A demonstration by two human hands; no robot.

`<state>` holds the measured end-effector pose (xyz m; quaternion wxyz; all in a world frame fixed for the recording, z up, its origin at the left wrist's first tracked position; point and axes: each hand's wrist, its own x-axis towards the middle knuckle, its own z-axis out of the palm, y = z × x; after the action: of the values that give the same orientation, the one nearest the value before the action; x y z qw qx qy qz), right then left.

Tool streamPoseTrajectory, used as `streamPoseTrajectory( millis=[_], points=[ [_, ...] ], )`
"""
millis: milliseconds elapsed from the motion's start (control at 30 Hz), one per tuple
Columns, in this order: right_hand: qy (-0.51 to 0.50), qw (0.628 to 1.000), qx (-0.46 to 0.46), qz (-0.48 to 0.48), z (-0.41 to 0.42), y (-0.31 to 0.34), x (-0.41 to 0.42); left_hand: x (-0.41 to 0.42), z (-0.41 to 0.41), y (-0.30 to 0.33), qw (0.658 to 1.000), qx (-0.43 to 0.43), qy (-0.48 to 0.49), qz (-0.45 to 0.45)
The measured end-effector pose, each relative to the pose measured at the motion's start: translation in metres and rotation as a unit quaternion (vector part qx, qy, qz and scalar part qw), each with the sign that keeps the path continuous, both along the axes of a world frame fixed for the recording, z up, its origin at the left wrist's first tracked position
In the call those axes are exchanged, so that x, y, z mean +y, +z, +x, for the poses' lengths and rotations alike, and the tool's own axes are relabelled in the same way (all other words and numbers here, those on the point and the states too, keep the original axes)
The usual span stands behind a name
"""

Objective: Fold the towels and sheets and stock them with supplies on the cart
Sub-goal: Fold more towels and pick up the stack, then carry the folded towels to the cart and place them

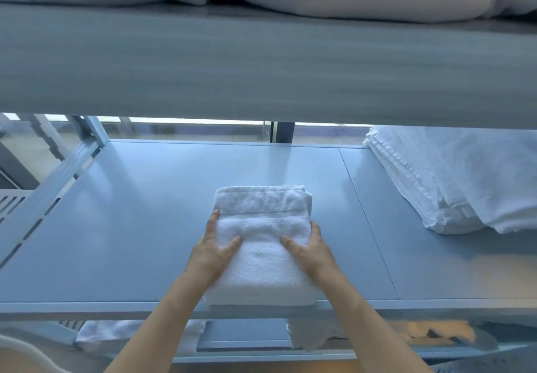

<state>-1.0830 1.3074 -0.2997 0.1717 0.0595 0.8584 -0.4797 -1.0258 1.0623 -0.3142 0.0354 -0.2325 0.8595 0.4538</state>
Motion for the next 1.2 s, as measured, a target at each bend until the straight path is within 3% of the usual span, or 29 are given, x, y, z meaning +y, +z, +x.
streamPoseTrajectory(
  millis=[133,533,633,733,867,1000,1200],
  points=[
    [0.007,0.996,-0.035,-0.078,-0.002,-0.003,0.011,0.009,0.012,-0.002,0.999,-0.01,0.038,0.014],
    [0.082,0.977,-0.091,-0.173,-0.008,-0.03,0.045,0.063,0.056,-0.004,0.987,-0.047,0.156,-0.012],
    [0.107,0.982,-0.056,-0.147,0.006,-0.022,0.051,0.089,0.064,0.004,0.983,-0.037,0.171,-0.057],
    [0.151,0.987,0.015,-0.05,0.027,-0.002,0.048,0.117,0.067,0.014,0.976,-0.026,0.173,-0.133],
    [0.174,0.981,0.071,0.044,0.053,0.022,0.04,0.131,0.088,0.028,0.976,0.014,0.184,-0.117],
    [0.19,0.973,0.116,0.061,0.087,0.04,0.021,0.121,0.127,0.044,0.971,0.049,0.213,-0.099],
    [0.228,0.957,0.168,0.067,0.158,0.057,-0.037,0.083,0.207,0.067,0.953,0.081,0.256,-0.14]
  ],
)
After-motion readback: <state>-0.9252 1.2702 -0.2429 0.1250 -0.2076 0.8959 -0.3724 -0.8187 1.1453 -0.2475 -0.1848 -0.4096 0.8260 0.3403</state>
